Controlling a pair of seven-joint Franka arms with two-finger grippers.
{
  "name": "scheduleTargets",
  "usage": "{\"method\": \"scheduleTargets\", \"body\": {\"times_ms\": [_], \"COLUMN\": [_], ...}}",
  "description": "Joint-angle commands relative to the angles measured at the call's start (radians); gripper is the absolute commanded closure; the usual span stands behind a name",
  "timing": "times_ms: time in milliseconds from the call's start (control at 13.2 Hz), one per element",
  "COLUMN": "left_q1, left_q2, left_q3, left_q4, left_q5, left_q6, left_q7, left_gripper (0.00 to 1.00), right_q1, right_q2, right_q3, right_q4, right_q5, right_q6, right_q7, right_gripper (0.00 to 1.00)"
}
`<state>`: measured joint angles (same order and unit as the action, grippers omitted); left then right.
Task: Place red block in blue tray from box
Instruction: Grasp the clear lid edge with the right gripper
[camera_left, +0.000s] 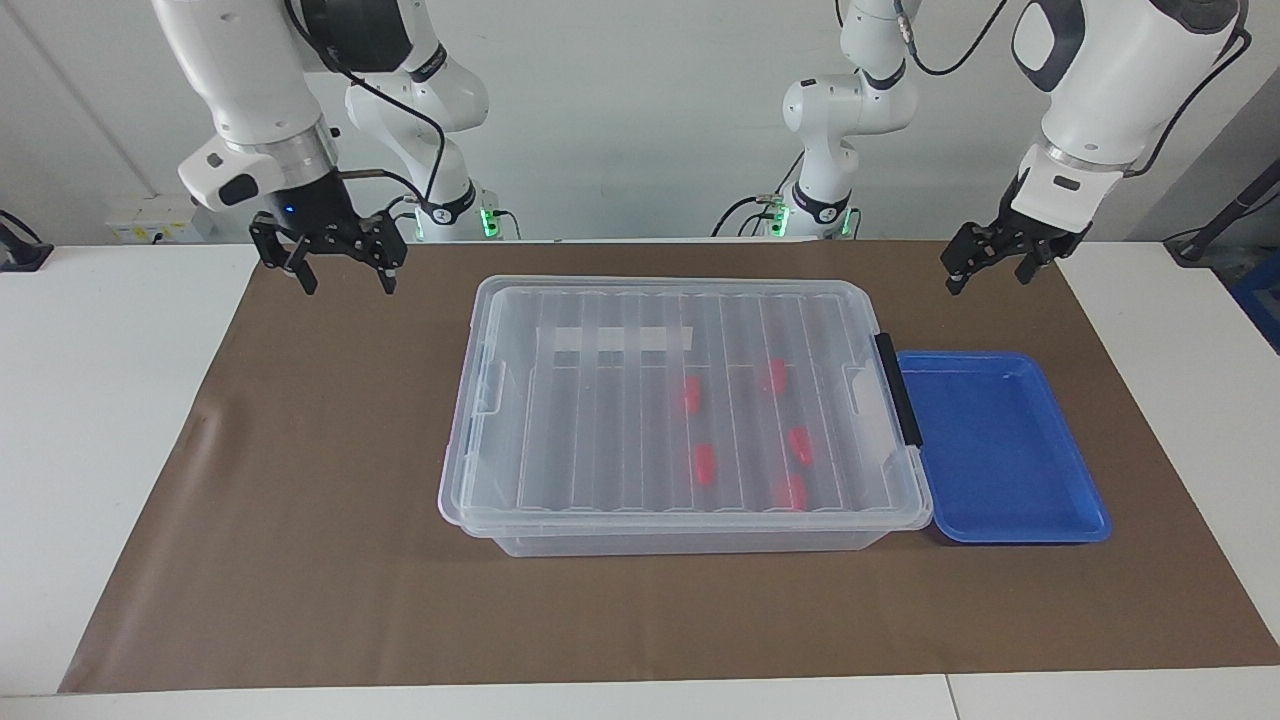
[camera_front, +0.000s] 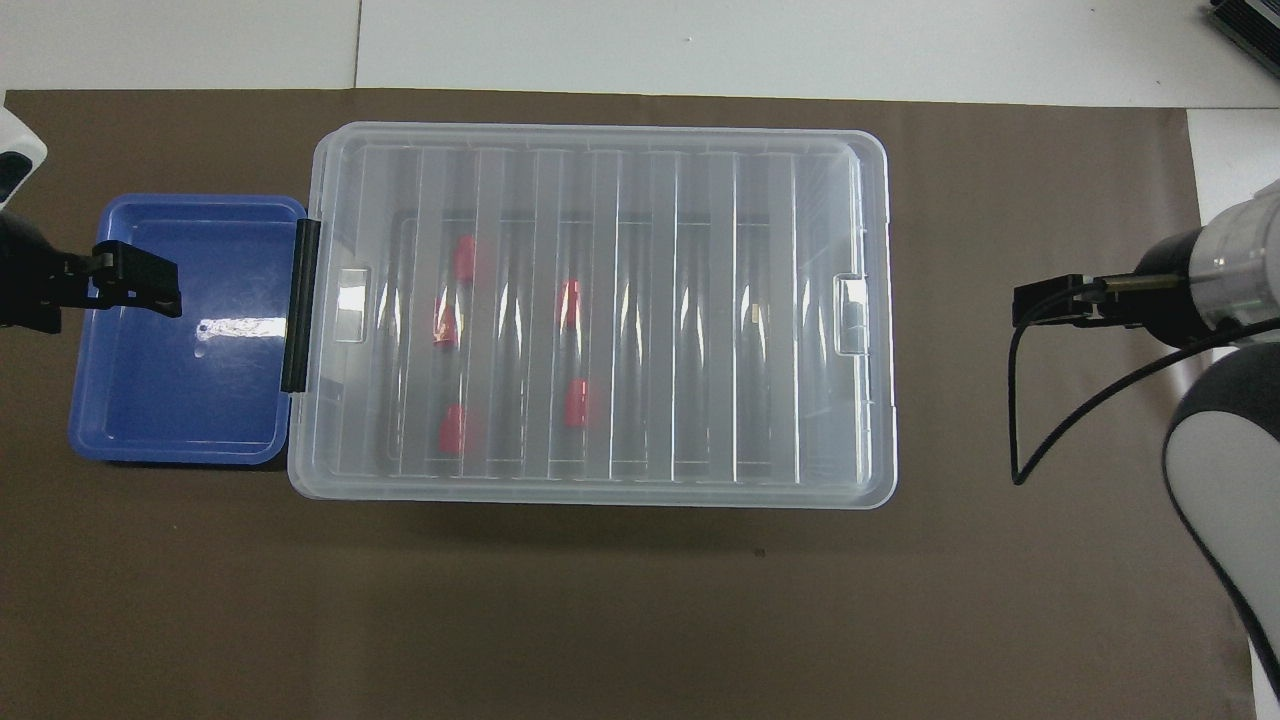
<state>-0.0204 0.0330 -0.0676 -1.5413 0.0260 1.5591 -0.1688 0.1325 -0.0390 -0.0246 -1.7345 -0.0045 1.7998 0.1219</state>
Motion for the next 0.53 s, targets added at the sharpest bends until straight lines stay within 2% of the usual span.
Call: {"method": "scheduleTargets", "body": {"times_ms": [0, 304, 456], "left_q1": [-0.004, -0.012, -0.012], "left_q2": [-0.041, -0.044, -0.047], "left_q3": [0.003, 0.003, 0.003], "left_q4": [-0.059, -0.065, -0.068], "left_q5": [-0.014, -0.014, -0.014], "left_q6": [0.03, 0.032, 0.032], "left_q7": [-0.015, -0.017, -0.017], "left_gripper": [0.0, 0.0, 0.0], "right_q1": [0.024, 0.058, 0.075], "right_q2": [0.001, 0.024, 0.065], "right_q3": [0.002, 0.003, 0.003], "right_q4": [-0.111, -0.174, -0.189], "right_q5": [0.038, 0.041, 0.041], "right_q6": [0.127, 0.199, 0.26], "right_q7": [0.01, -0.001, -0.002], "right_gripper": [0.0, 0.0, 0.0]}}
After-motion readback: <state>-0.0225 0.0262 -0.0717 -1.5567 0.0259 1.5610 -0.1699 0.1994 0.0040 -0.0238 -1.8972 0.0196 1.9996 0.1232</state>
